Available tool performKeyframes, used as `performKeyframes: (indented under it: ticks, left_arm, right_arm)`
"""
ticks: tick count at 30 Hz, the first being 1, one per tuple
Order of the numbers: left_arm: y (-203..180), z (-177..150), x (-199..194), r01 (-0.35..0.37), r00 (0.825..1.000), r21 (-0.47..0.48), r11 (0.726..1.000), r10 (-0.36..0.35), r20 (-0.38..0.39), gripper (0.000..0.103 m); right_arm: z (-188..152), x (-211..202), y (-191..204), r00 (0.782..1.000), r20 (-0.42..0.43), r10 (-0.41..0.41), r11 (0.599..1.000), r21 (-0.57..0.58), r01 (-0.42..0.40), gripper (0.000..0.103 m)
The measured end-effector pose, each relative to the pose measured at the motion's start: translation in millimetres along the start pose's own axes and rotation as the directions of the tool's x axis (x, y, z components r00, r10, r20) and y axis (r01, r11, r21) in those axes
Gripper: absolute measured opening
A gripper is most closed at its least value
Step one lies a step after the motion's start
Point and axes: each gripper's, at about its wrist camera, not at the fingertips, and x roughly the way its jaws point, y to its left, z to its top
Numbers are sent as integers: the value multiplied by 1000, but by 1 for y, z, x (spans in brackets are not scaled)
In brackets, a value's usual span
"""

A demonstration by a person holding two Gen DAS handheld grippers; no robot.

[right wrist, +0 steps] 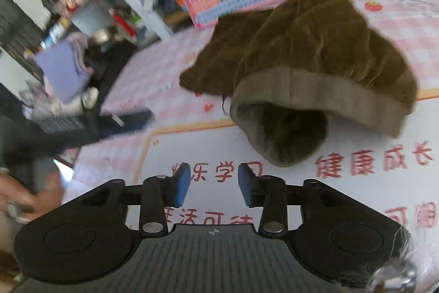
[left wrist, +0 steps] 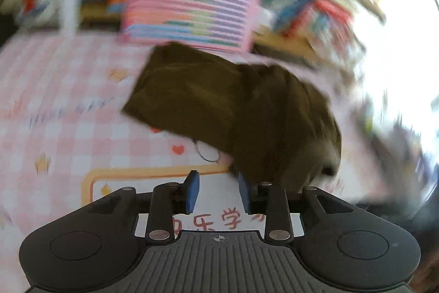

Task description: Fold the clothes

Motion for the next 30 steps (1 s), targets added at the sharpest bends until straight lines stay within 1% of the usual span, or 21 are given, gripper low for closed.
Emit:
performKeyframes:
  ticks: [3,5,7,9,10,11,12,13,14,15,16,17,18,19,20,22,24,25,26,28,30]
  left_arm:
    - [-34,5,5,8,999,172,985,-13,30,32]
    - [-54,10,9,13,999,259,966,-26,47,33]
    - [-74,11,14,-2,998,345,939,-22,65,36]
    - [-94,10,21,-45,996,439,897,8,86,39]
    - [-102,8,24,-72,995,478,875,27,100,40]
    - [-110,5,27,-100,992,518,850,46,116,46]
    - [-116,2,32,-139,987,561,816,71,141,51]
    - [-123,-2,38,-188,979,603,775,101,175,53]
    - [-129,-6,45,-239,969,643,728,134,209,54]
    - [-134,-11,53,-287,957,680,675,171,234,54]
    - [-138,-14,57,-306,952,705,640,189,242,54]
    - [-141,-16,56,-311,950,715,627,191,246,54]
    - [-142,-17,51,-308,951,710,633,184,247,54]
    - [-143,-18,47,-304,952,706,640,178,249,54]
    - [-143,-17,42,-299,953,697,652,171,250,54]
    - [-140,-14,33,-280,957,660,697,154,244,54]
    - [-136,-10,24,-260,961,621,739,136,239,54]
    - [-135,-9,20,-254,962,605,754,131,240,54]
    - [-132,-9,18,-258,960,598,759,134,245,54]
    - [-126,-8,14,-264,958,580,770,143,247,54]
    - [-118,-8,9,-273,956,555,785,157,248,54]
  right_arm:
    - [-1,-19,-18,988,55,-143,990,24,142,38]
    - [-1,-33,-32,964,100,-245,969,51,241,43]
    - [-2,-42,-44,937,129,-324,945,76,317,45]
    - [-5,-40,-52,920,136,-368,929,93,357,47]
    - [-7,-40,-58,928,132,-348,935,123,333,47]
    - [-9,-39,-64,941,126,-313,943,160,292,48]
    - [-12,-38,-72,957,135,-258,943,249,219,48]
    - [-16,-36,-81,968,156,-196,927,352,131,52]
    - [-20,-34,-90,974,183,-136,893,448,40,59]
    - [-24,-32,-99,973,215,-78,842,537,-51,64]
    - [-28,-31,-108,967,254,-25,776,615,-142,70]
    - [-31,-29,-117,955,297,24,695,681,-230,71]
    - [-35,-27,-126,936,344,67,601,735,-313,71]
    - [-39,-23,-132,930,358,80,533,773,-344,71]
    - [-40,-19,-134,933,351,72,504,795,-338,71]
    - [-43,-11,-138,942,332,48,476,822,-314,69]
    - [-45,-1,-139,940,339,33,449,835,-318,67]
    - [-45,4,-141,935,352,25,432,840,-328,60]
    - [-41,9,-144,929,371,14,424,839,-341,52]
    - [-33,14,-153,912,409,-23,423,831,-362,49]
    - [-30,18,-162,903,425,-71,408,838,-363,45]
